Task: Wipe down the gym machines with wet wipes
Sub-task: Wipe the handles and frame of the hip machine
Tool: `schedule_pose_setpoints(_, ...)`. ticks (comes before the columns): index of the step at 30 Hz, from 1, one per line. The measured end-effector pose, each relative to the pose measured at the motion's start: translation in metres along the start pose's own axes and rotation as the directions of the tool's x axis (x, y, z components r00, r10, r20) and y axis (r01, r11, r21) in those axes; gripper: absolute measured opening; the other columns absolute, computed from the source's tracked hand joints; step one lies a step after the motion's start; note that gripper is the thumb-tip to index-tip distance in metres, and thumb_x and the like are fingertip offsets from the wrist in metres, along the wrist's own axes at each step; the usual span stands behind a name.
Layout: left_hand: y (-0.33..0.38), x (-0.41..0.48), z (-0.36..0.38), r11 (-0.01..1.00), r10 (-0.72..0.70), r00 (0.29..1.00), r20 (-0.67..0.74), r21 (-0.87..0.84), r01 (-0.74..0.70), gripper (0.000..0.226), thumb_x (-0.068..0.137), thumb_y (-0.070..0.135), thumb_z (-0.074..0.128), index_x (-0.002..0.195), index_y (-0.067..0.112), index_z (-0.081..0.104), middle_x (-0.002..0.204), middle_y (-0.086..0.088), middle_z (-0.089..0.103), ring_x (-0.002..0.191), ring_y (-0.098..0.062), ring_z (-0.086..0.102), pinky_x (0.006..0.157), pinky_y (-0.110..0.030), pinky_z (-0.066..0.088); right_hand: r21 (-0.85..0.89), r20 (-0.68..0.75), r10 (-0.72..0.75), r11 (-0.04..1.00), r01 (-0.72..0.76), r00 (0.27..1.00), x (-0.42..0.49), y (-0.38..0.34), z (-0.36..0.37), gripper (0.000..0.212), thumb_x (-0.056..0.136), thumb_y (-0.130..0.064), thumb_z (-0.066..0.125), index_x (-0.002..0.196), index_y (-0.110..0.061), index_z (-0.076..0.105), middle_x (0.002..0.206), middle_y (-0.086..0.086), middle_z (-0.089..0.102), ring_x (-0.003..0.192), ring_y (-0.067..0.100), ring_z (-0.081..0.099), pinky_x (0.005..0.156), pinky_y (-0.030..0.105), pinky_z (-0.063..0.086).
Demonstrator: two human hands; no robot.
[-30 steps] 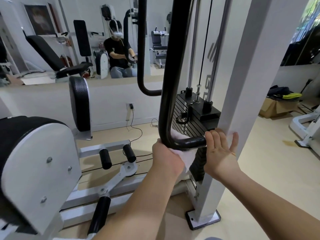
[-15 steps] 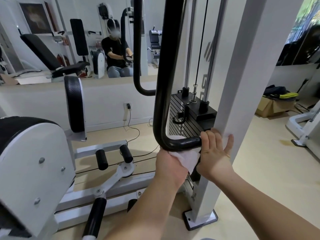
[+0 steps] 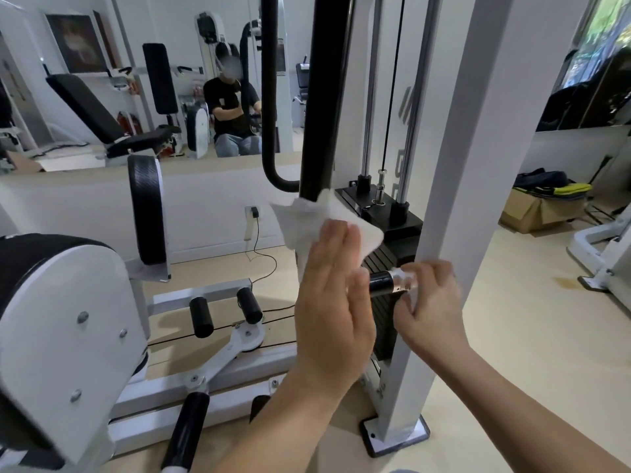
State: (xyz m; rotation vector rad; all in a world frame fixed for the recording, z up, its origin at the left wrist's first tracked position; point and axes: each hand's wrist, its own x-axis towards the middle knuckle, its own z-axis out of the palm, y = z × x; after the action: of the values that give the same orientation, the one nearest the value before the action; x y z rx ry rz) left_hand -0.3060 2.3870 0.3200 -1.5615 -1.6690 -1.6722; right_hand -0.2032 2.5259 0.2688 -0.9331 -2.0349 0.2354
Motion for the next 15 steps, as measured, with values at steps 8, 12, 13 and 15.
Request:
schedule_pose_setpoints(8, -0.042, 0.006, 0.034, 0.552, -0.233, 0.76, 0.606, 0.726, -0.41, 0.056, 0.108, 0.037, 0.012, 0.143, 0.004, 0.039, 0.117, -0.012, 0.061, 0.103, -0.031, 0.054, 0.104, -0.046, 0.039, 0.397, -0.021, 0.661, 0.695, -0.6, 0.75, 0.048, 0.017, -0.02, 0.118, 0.074, -0.054, 0.086, 0.157, -0.013, 0.014, 0.156, 0.012, 0.018, 0.145, 0.034, 0.021, 0.118, 0.047, 0.031)
schedule_pose_setpoints(12, -0.031, 0.037, 0.056, 0.577, -0.366, 0.678, 0.638, 0.727, -0.373, 0.038, 0.11, 0.034, 0.027, 0.137, 0.018, 0.048, 0.118, -0.006, 0.06, 0.105, -0.029, 0.06, 0.094, -0.047, 0.046, 0.348, -0.02, 0.624, 0.736, -0.58, 0.781, 0.048, 0.033, 0.005, 0.135, 0.062, -0.064, 0.085, 0.16, -0.019, 0.003, 0.157, 0.012, 0.022, 0.144, 0.035, 0.023, 0.121, 0.057, 0.026)
schedule_pose_setpoints(13, -0.03, 0.045, 0.064, 0.6, -0.397, 0.64, 0.657, 0.714, -0.361, 0.035, 0.11, 0.032, 0.028, 0.136, 0.021, 0.049, 0.118, -0.006, 0.061, 0.105, -0.031, 0.062, 0.094, -0.05, 0.047, 0.338, -0.045, 0.62, 0.748, -0.572, 0.784, 0.047, 0.036, 0.008, 0.132, 0.06, -0.065, 0.08, 0.159, -0.02, 0.005, 0.154, 0.011, 0.024, 0.143, 0.034, 0.025, 0.12, 0.057, 0.027)
schedule_pose_setpoints(15, -0.034, 0.063, 0.083, 0.655, -0.456, 0.567, 0.685, 0.69, -0.307, 0.039, 0.11, 0.029, 0.028, 0.144, 0.022, 0.044, 0.122, -0.007, 0.062, 0.112, -0.035, 0.062, 0.094, -0.053, 0.047, 0.335, -0.065, 0.612, 0.758, -0.56, 0.788, 0.048, 0.042, 0.011, 0.127, 0.06, -0.067, 0.076, 0.156, -0.021, 0.007, 0.149, 0.008, 0.028, 0.141, 0.031, 0.027, 0.119, 0.056, 0.028)
